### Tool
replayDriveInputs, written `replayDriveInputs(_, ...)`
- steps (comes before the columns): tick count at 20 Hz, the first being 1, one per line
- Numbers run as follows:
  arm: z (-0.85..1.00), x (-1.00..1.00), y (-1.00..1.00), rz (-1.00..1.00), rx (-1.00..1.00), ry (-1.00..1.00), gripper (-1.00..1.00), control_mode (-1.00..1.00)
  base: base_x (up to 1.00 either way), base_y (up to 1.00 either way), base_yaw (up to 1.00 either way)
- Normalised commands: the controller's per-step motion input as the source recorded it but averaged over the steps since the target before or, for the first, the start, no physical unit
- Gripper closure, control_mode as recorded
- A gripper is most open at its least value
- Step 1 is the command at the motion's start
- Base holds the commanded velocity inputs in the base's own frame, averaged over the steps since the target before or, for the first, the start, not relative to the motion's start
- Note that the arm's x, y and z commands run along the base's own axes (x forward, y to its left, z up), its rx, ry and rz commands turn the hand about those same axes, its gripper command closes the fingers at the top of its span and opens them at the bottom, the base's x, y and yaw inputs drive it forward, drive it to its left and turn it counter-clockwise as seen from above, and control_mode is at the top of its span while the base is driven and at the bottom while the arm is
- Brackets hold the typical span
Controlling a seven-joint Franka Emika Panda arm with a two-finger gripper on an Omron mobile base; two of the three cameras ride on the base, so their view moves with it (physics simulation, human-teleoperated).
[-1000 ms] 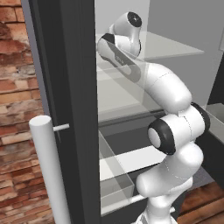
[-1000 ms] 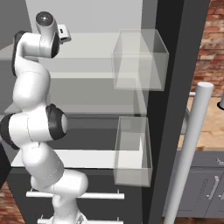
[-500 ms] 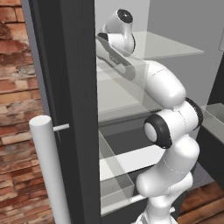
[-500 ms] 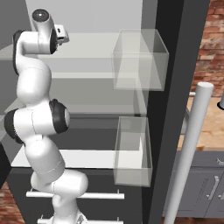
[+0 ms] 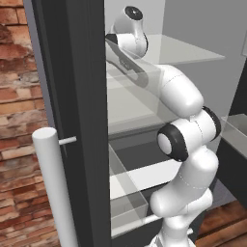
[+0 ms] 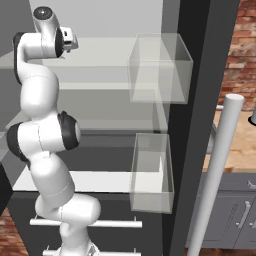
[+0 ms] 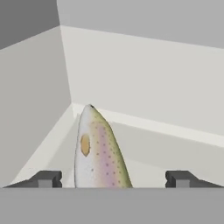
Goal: Place one garlic and one fish in each tupperware on the nearby counter, to pack two identical lunches.
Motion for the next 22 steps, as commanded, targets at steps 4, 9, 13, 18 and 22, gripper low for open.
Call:
replayDriveInputs(4, -0.21, 0.12, 0.07, 0.00, 0.00, 0.00, 1.00, -1.00, 0.00, 0.00, 0.00)
replayDriveInputs(9, -0.06, 0.01, 0.00, 0.00, 0.00, 0.00, 1.00, -1.00, 0.00, 0.00, 0.00)
replayDriveInputs(13, 0.00, -0.36, -0.19, -0.01, 0.00, 0.00, 1.00, -1.00, 0.00, 0.00, 0.00)
replayDriveInputs(18, 0.00, -1.00, -0.66, -0.09, 0.00, -0.03, 1.00, -1.00, 0.00, 0.00, 0.00)
replayDriveInputs(22, 0.00, -1.00, -0.67, -0.06, 0.00, -0.13, 1.00, -1.00, 0.00, 0.00, 0.00)
